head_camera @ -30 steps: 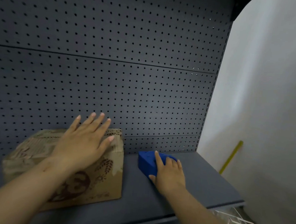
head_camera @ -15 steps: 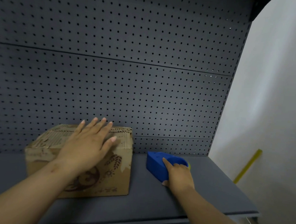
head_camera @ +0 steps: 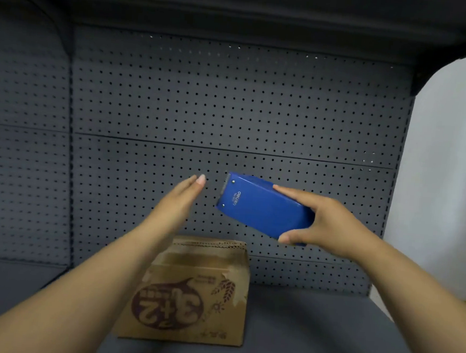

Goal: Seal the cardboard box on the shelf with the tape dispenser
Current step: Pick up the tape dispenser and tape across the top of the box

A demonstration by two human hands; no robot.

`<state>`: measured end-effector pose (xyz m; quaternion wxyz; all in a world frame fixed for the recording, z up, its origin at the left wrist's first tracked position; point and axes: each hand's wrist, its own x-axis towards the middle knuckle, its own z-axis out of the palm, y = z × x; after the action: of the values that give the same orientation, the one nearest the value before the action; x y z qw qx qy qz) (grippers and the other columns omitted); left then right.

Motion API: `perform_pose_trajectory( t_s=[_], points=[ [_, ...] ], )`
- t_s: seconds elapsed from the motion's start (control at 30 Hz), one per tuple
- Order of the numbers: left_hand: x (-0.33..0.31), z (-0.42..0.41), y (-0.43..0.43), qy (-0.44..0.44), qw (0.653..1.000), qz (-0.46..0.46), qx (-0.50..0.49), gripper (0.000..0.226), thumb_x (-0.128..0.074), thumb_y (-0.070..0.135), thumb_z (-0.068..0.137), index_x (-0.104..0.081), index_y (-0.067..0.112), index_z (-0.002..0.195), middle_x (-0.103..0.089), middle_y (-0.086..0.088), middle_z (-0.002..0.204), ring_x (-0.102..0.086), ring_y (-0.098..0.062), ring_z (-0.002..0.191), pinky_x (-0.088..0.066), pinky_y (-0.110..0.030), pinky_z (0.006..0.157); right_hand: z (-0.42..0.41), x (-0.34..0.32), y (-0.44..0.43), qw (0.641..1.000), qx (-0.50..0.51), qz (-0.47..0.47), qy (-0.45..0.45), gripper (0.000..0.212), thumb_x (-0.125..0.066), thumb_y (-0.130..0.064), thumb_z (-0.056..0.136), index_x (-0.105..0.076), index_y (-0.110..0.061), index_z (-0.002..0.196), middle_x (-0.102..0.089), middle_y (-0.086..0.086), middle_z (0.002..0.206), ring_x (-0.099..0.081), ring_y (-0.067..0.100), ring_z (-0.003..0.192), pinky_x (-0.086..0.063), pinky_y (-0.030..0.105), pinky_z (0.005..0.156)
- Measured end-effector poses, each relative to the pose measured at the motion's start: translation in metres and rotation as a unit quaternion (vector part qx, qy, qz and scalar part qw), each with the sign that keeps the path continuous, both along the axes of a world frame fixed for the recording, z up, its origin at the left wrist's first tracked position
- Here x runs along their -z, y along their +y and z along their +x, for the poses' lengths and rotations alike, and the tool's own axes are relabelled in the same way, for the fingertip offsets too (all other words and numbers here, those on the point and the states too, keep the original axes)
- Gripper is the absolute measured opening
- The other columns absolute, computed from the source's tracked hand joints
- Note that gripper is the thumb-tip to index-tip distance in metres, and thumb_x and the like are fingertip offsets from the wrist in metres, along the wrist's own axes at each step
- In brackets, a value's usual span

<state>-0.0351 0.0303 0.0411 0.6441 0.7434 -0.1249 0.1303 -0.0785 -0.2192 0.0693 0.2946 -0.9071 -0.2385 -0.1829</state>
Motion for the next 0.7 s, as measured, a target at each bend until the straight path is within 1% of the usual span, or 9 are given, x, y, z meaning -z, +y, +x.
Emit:
perform_pose_trajectory(
  t_s=[0.1, 0.17, 0.2, 0.27, 0.33, 0.4, 0.47, 0.57, 0.7],
  points=[
    [-0.019, -0.002, 0.018, 0.028, 0.990, -0.114, 0.072, 0.077, -0.038, 0.064, 0.084, -0.026, 0.020, 0.146, -0.033, -0.002, 0.152, -0.037, -0.015, 0.136, -0.027, -0.035, 0.110, -0.007, -0.020, 0.023, 0.999, -0.040, -0.025, -0.006, 0.083, -0.082, -0.021, 0.066, -0.038, -0.060, 0.124, -0.041, -0.042, 0.117, -0.051, -0.006, 0.103, -0.049, 0.015, 0.076],
    [-0.027, -0.004, 0.034, 0.048, 0.981, -0.146, 0.115, 0.085, -0.037, 0.071, 0.077, -0.035, 0.016, 0.143, -0.045, -0.005, 0.145, -0.049, -0.017, 0.126, -0.033, -0.034, 0.104, -0.008, -0.027, 0.036, 0.998, -0.051, -0.035, -0.014, 0.083, -0.083, -0.022, 0.066, -0.038, -0.058, 0.125, -0.039, -0.044, 0.117, -0.048, -0.006, 0.107, -0.046, 0.012, 0.077],
    [-0.030, -0.005, 0.042, 0.051, 0.979, -0.147, 0.136, 0.088, -0.038, 0.073, 0.073, -0.043, 0.014, 0.138, -0.054, -0.006, 0.138, -0.055, -0.017, 0.119, -0.037, -0.033, 0.102, -0.007, -0.029, 0.042, 0.998, -0.057, -0.036, -0.015, 0.083, -0.083, -0.022, 0.065, -0.039, -0.057, 0.125, -0.039, -0.044, 0.117, -0.047, -0.005, 0.109, -0.044, 0.010, 0.078],
    [-0.033, -0.008, 0.056, 0.047, 0.978, -0.130, 0.157, 0.084, -0.040, 0.072, 0.069, -0.057, 0.011, 0.124, -0.070, -0.005, 0.113, -0.066, -0.017, 0.101, -0.044, -0.032, 0.092, -0.004, -0.031, 0.053, 0.997, -0.065, -0.039, -0.015, 0.083, -0.083, -0.022, 0.065, -0.039, -0.056, 0.126, -0.039, -0.043, 0.117, -0.045, -0.005, 0.112, -0.040, 0.008, 0.080],
    [-0.035, -0.010, 0.068, 0.045, 0.981, -0.109, 0.155, 0.071, -0.043, 0.066, 0.070, -0.065, 0.011, 0.110, -0.074, 0.000, 0.088, -0.069, -0.013, 0.081, -0.046, -0.030, 0.082, 0.000, -0.032, 0.064, 0.996, -0.069, -0.052, -0.018, 0.083, -0.083, -0.023, 0.065, -0.039, -0.054, 0.128, -0.036, -0.046, 0.116, -0.044, -0.010, 0.108, -0.038, 0.005, 0.078],
    [-0.035, -0.010, 0.078, 0.051, 0.982, -0.093, 0.153, 0.057, -0.047, 0.059, 0.071, -0.067, 0.014, 0.099, -0.073, 0.003, 0.077, -0.069, -0.009, 0.071, -0.046, -0.027, 0.075, 0.004, -0.033, 0.075, 0.995, -0.069, -0.065, -0.020, 0.083, -0.083, -0.024, 0.066, -0.038, -0.055, 0.128, -0.033, -0.050, 0.113, -0.042, -0.019, 0.101, -0.038, 0.003, 0.075],
    [-0.035, -0.008, 0.087, 0.059, 0.980, -0.088, 0.166, 0.053, -0.049, 0.056, 0.071, -0.067, 0.014, 0.098, -0.073, 0.004, 0.077, -0.069, -0.008, 0.070, -0.045, -0.026, 0.073, 0.007, -0.032, 0.084, 0.995, -0.071, -0.067, -0.018, 0.082, -0.083, -0.024, 0.066, -0.038, -0.056, 0.127, -0.033, -0.050, 0.113, -0.041, -0.021, 0.099, -0.040, 0.004, 0.074],
    [-0.032, -0.001, 0.098, 0.064, 0.977, -0.089, 0.180, 0.060, -0.050, 0.057, 0.071, -0.066, 0.012, 0.106, -0.073, 0.002, 0.086, -0.069, -0.009, 0.077, -0.046, -0.028, 0.079, 0.013, -0.030, 0.095, 0.995, -0.071, -0.067, -0.012, 0.082, -0.083, -0.024, 0.066, -0.038, -0.056, 0.127, -0.032, -0.049, 0.114, -0.043, -0.014, 0.102, -0.039, 0.005, 0.076],
    [-0.028, 0.012, 0.108, 0.074, 0.975, -0.115, 0.174, 0.065, -0.057, 0.054, 0.070, -0.062, 0.005, 0.114, -0.066, -0.006, 0.097, -0.062, -0.017, 0.085, -0.049, -0.029, 0.083, 0.018, -0.030, 0.106, 0.995, -0.072, -0.074, 0.003, 0.079, -0.083, -0.026, 0.066, -0.041, -0.052, 0.127, -0.037, -0.046, 0.111, -0.041, -0.022, 0.098, -0.039, 0.002, 0.074]
  ],
)
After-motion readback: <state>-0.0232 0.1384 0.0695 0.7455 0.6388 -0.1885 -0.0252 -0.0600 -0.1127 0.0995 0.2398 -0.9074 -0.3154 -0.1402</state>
